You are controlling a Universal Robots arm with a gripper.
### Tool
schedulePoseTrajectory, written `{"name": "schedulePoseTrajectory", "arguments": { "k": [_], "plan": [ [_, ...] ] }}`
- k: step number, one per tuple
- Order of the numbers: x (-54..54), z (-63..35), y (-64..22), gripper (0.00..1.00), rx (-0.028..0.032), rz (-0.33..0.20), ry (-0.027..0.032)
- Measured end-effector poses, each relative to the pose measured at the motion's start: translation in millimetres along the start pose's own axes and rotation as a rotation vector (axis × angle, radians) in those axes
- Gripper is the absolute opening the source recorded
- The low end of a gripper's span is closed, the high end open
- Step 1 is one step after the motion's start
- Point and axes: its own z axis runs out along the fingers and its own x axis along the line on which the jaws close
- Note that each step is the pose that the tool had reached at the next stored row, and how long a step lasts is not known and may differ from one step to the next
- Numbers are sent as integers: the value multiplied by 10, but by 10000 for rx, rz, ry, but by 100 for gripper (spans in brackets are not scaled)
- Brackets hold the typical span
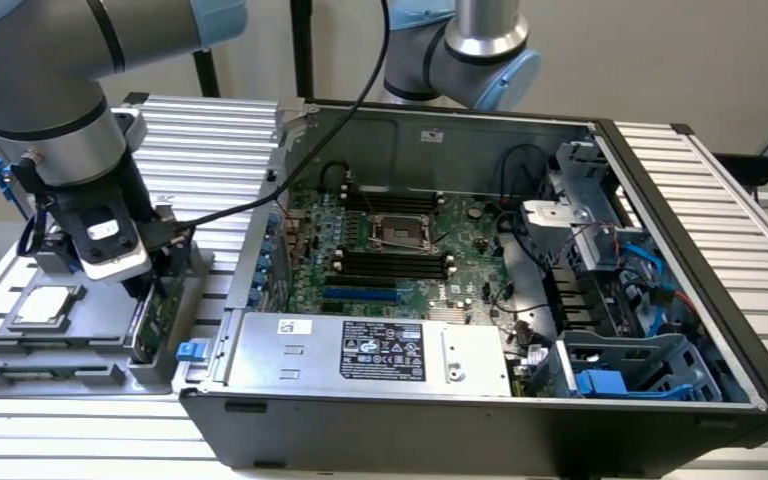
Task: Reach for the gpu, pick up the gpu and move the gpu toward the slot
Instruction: 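Pick up the gpu and move the gpu toward the slot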
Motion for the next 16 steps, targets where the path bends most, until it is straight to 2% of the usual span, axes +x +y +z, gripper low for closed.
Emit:
{"name": "schedulePoseTrajectory", "arguments": {
  "k": [6, 7, 9, 10, 16],
  "plan": [
    [-6, 2, 0, 39, 4, 0, 0],
    [-6, 2, 0, 30, 4, 0, 0],
    [-6, 2, 0, 30, 5, 0, 1],
    [-6, 2, 0, 26, 4, -1, 1],
    [-6, 4, 0, 26, 3, -1, 12]
  ]
}}
